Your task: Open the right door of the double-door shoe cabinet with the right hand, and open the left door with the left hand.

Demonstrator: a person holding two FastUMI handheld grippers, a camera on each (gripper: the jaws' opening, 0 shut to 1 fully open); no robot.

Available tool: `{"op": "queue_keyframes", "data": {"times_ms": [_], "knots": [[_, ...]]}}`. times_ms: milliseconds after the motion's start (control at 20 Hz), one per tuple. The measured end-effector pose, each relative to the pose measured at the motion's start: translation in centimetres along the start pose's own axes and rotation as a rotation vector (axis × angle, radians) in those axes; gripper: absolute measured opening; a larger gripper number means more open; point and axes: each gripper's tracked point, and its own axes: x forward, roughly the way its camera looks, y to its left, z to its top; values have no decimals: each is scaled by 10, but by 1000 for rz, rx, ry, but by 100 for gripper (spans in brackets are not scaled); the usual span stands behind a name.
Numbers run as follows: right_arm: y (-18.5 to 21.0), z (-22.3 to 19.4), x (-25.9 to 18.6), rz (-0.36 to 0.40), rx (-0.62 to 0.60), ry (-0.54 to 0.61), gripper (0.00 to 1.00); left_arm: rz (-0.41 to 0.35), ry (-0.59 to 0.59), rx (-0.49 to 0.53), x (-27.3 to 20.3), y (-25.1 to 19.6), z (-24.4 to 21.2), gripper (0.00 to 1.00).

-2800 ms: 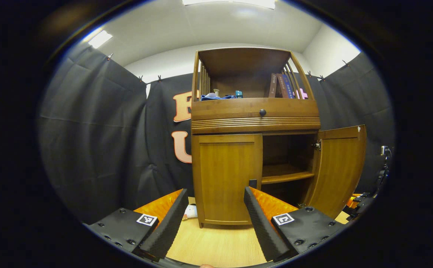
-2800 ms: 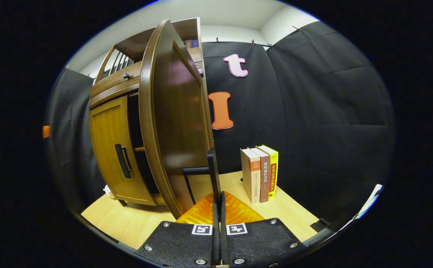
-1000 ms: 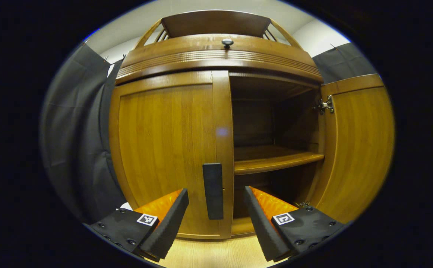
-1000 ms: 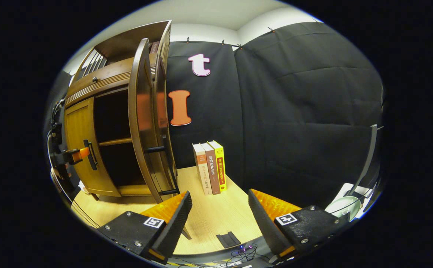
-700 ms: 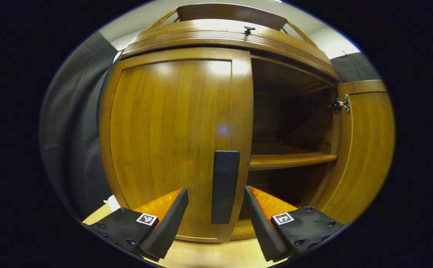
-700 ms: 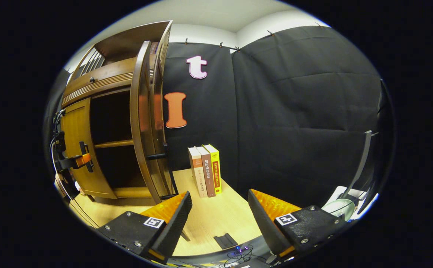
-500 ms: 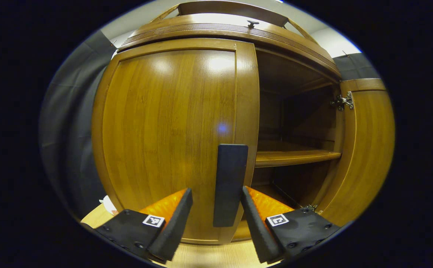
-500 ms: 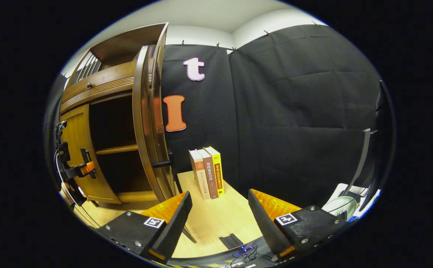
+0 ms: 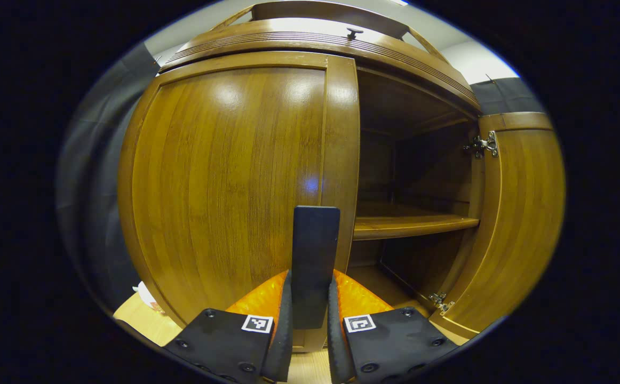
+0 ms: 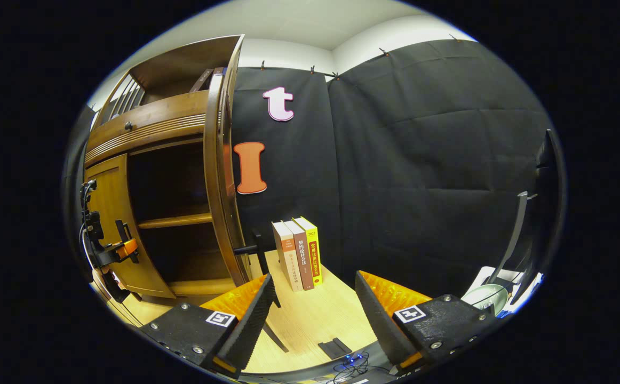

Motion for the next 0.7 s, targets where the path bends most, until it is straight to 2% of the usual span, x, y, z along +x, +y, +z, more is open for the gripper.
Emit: {"op": "queue_keyframes", "data": {"times_ms": [150, 200, 300, 450, 600, 650, 700], "knots": [[5, 6, -5, 10, -32, -10, 100, 8, 7, -5, -8, 0, -1, 29], [7, 8, -8, 17, -38, -15, 99, 23, 3, -6, -13, 0, 0, 32], [11, 11, -13, 37, -42, -30, 99, 14, -1, 43, -25, 0, -2, 29], [15, 12, -18, 60, -46, -50, 99, -11, -13, 6, -47, 2, 0, 24], [25, 11, -25, 101, -54, -63, 99, -4, -20, 37, -75, 9, -1, 22], [28, 11, -28, 115, -58, -66, 93, -3, -21, 44, -84, 12, 0, 22], [33, 11, -31, 132, -63, -72, 93, -6, -22, 42, -93, 15, 0, 22]]}}
